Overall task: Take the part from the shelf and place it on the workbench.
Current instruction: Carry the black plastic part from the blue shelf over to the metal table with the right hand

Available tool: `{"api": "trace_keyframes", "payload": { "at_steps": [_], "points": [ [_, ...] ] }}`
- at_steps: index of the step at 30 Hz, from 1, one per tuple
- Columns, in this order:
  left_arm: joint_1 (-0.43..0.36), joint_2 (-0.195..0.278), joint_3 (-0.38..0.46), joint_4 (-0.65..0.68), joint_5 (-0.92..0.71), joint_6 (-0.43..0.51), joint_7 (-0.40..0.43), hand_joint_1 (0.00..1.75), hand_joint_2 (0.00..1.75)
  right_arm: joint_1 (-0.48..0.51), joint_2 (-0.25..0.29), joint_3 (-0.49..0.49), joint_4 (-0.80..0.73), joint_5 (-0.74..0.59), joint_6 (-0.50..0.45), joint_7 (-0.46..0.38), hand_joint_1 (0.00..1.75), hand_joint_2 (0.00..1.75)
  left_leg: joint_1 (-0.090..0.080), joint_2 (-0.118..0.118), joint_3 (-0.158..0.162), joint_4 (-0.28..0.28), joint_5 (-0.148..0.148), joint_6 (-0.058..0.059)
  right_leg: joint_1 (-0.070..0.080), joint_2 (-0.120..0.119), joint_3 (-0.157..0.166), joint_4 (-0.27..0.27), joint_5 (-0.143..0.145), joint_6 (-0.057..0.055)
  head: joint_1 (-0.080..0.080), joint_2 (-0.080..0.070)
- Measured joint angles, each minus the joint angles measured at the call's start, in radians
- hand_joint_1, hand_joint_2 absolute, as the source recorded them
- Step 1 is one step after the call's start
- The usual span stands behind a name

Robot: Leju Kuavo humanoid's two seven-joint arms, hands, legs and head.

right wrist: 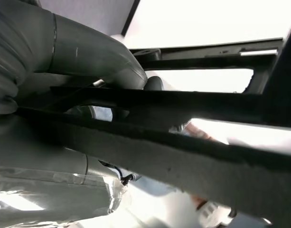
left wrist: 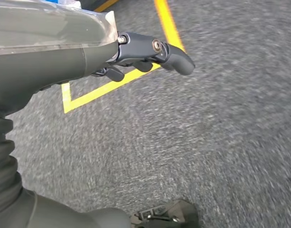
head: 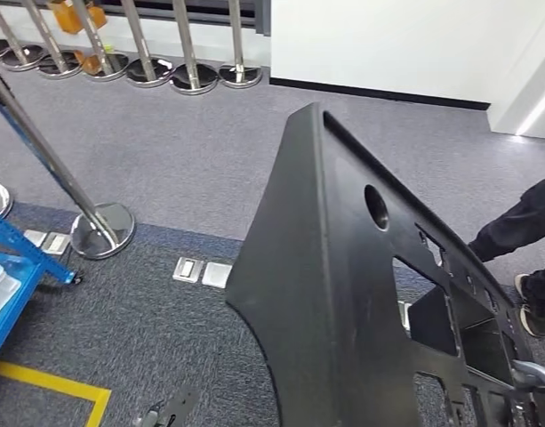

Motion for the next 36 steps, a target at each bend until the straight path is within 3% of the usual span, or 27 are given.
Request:
{"api": "trace_keyframes", "payload": {
  "at_steps": [2, 3, 4, 5, 7, 9, 11, 13, 15, 17, 18, 19, 20, 22, 23, 25, 27, 29, 31, 33, 34, 36],
  "points": [
    [0.005, 0.0, 0.0, 0.0, 0.005, 0.0, 0.0, 0.0, 1.75, -0.002, 0.002, -0.003, 0.001, -0.003, 0.0, -0.001, 1.75, 1.75, -0.001, -0.014, -0.069, 0.117, -0.031, 0.001, 0.002, 0.029, 0.004, 0.0, -0.003, -0.004, -0.002, 0.0],
    [0.006, 0.0, 0.001, 0.0, 0.009, 0.0, -0.001, 0.0, 1.75, -0.004, 0.003, -0.005, 0.002, -0.004, 0.0, -0.001, 1.75, 1.75, -0.001, -0.016, -0.086, 0.132, -0.019, 0.001, 0.002, 0.045, 0.007, 0.001, -0.004, -0.004, -0.002, 0.0],
    [0.006, 0.001, 0.002, 0.0, 0.013, 0.0, -0.002, 0.0, 1.75, -0.008, 0.003, -0.006, 0.004, -0.003, 0.001, -0.001, 1.75, 1.75, 0.0, -0.019, -0.085, 0.108, 0.012, 0.002, 0.002, 0.061, 0.01, 0.001, -0.006, -0.004, -0.002, 0.0],
    [0.005, 0.001, 0.002, 0.0, 0.017, 0.0, -0.003, 0.0, 1.75, -0.014, 0.003, -0.007, 0.007, -0.002, 0.001, 0.0, 1.75, 1.75, 0.001, -0.025, -0.067, 0.05, 0.056, 0.003, 0.001, 0.077, 0.015, 0.003, -0.009, -0.001, -0.002, 0.0],
    [0.002, 0.002, 0.005, 0.0, 0.021, 0.0, -0.006, 0.0, 1.75, -0.029, 0.003, -0.009, 0.014, 0.003, 0.001, 0.003, 1.75, 1.75, 0.008, -0.069, -0.028, -0.066, 0.118, 0.003, 0.001, 0.104, 0.016, 0.012, -0.017, 0.008, -0.001, 0.0],
    [0.001, 0.002, 0.007, 0.0, 0.023, 0.0, -0.005, 0.0, 1.75, -0.038, 0.005, -0.011, 0.019, 0.006, 0.002, 0.005, 1.75, 1.75, 0.01, -0.102, -0.013, -0.111, 0.128, 0.005, -0.001, 0.124, 0.007, 0.02, -0.02, 0.019, -0.001, 0.0],
    [-0.001, 0.002, 0.007, 0.0, 0.024, 0.0, -0.004, 0.0, 1.75, -0.039, 0.006, -0.012, 0.019, 0.007, 0.002, 0.005, 1.75, 1.75, 0.007, -0.092, -0.012, -0.116, 0.128, 0.015, -0.005, 0.137, 0.0, 0.021, -0.019, 0.029, -0.001, 0.0],
    [-0.002, 0.001, 0.008, 0.0, 0.024, 0.0, -0.003, 0.0, 1.75, -0.04, 0.007, -0.014, 0.02, 0.007, 0.002, 0.005, 1.75, 1.75, 0.008, -0.072, -0.006, -0.121, 0.129, 0.027, -0.004, 0.098, -0.011, 0.047, -0.037, 0.039, 0.001, 0.0],
    [-0.001, 0.001, 0.008, 0.0, 0.023, 0.0, -0.004, 0.0, 1.75, -0.045, 0.007, -0.015, 0.02, 0.006, 0.001, 0.005, 1.75, 1.75, 0.007, -0.048, -0.001, -0.125, 0.126, 0.036, -0.004, 0.038, -0.055, 0.14, -0.086, 0.049, 0.004, 0.0],
    [0.001, 0.002, 0.008, 0.0, 0.024, 0.0, -0.004, 0.0, 1.75, -0.048, 0.007, -0.015, 0.022, 0.004, 0.001, 0.005, 1.75, 1.75, 0.004, -0.02, 0.002, -0.125, 0.121, 0.04, -0.01, 0.02, -0.121, 0.264, -0.132, 0.057, 0.004, 0.0],
    [0.002, 0.002, 0.009, 0.0, 0.024, 0.0, -0.004, 0.0, 1.75, -0.048, 0.007, -0.016, 0.024, 0.003, 0.001, 0.005, 1.75, 1.75, 0.003, -0.007, 0.003, -0.125, 0.118, 0.04, -0.012, 0.017, -0.139, 0.293, -0.134, 0.059, 0.004, 0.0],
    [0.001, 0.002, 0.009, 0.0, 0.025, 0.0, -0.004, 0.0, 1.75, -0.048, 0.007, -0.016, 0.026, 0.003, 0.001, 0.005, 1.75, 1.75, 0.003, 0.005, 0.007, -0.125, 0.115, 0.039, -0.013, 0.015, -0.14, 0.288, -0.118, 0.059, 0.004, 0.0],
    [0.0, 0.002, 0.009, 0.0, 0.026, 0.0, -0.004, 0.0, 1.75, -0.048, 0.007, -0.017, 0.027, 0.002, 0.001, 0.005, 1.75, 1.75, 0.002, 0.015, 0.012, -0.125, 0.11, 0.037, -0.013, 0.011, -0.119, 0.242, -0.085, 0.057, 0.004, 0.0],
    [-0.001, 0.002, 0.01, 0.0, 0.03, 0.0, -0.004, 0.0, 1.75, -0.049, 0.007, -0.017, 0.028, 0.002, 0.001, 0.005, 1.75, 1.75, 0.0, 0.034, 0.025, -0.126, 0.1, 0.031, -0.006, -0.023, -0.053, 0.109, -0.023, 0.048, 0.004, 0.0],
    [-0.001, 0.002, 0.01, 0.0, 0.031, 0.0, -0.004, 0.0, 1.75, -0.05, 0.007, -0.017, 0.028, 0.003, 0.001, 0.004, 1.75, 1.75, -0.002, 0.041, 0.03, -0.127, 0.096, 0.027, 0.0, -0.039, -0.03, 0.061, -0.009, 0.041, 0.004, 0.0],
    [-0.002, 0.002, 0.013, 0.0, 0.032, 0.0, -0.005, 0.0, 1.75, -0.051, 0.007, -0.018, 0.029, 0.003, 0.001, 0.004, 1.75, 1.75, -0.003, 0.058, 0.035, -0.13, 0.092, 0.018, 0.012, -0.053, -0.016, 0.031, -0.012, 0.029, 0.003, 0.0],
    [-0.005, 0.0, 0.015, 0.0, 0.031, 0.0, -0.005, 0.0, 1.75, -0.049, 0.008, -0.019, 0.029, 0.004, 0.001, 0.004, 1.75, 1.75, -0.001, 0.071, 0.045, -0.138, 0.087, 0.008, 0.012, -0.034, -0.012, 0.018, -0.011, 0.018, 0.003, 0.0],
    [-0.008, -0.002, 0.016, 0.0, 0.031, 0.001, -0.006, 0.0, 1.75, -0.05, 0.009, -0.021, 0.028, 0.005, 0.001, 0.005, 1.75, 1.75, 0.0, 0.044, 0.04, -0.109, 0.064, 0.002, 0.006, -0.014, 0.003, -0.001, -0.006, 0.006, 0.001, 0.0],
    [-0.006, -0.002, 0.017, 0.0, 0.031, 0.001, -0.006, 0.0, 1.75, -0.053, 0.012, -0.022, 0.029, 0.006, 0.001, 0.005, 1.75, 1.75, 0.0, 0.001, -0.016, 0.001, 0.014, 0.002, 0.003, 0.007, 0.013, -0.009, -0.006, -0.003, -0.002, 0.0],
    [0.0, -0.001, 0.019, 0.0, 0.031, 0.001, -0.005, 0.0, 1.75, -0.053, 0.013, -0.023, 0.033, 0.006, 0.001, 0.006, 1.75, 1.75, -0.001, -0.014, -0.086, 0.117, -0.017, 0.001, 0.003, 0.035, 0.018, -0.009, -0.01, -0.008, -0.004, 0.0],
    [0.002, -0.001, 0.02, 0.0, 0.031, 0.001, -0.004, 0.0, 1.75, -0.052, 0.013, -0.023, 0.035, 0.006, 0.001, 0.006, 1.75, 1.75, -0.001, -0.016, -0.104, 0.132, -0.005, 0.0, 0.003, 0.051, 0.022, -0.008, -0.012, -0.008, -0.004, 0.0],
    [0.003, 0.0, 0.021, 0.0, 0.03, 0.002, -0.003, 0.0, 1.75, -0.05, 0.014, -0.024, 0.037, 0.007, 0.001, 0.007, 1.75, 1.75, 0.001, -0.025, -0.086, 0.055, 0.07, 0.001, 0.001, 0.081, 0.034, -0.007, -0.019, -0.004, -0.005, 0.0]
  ]
}}
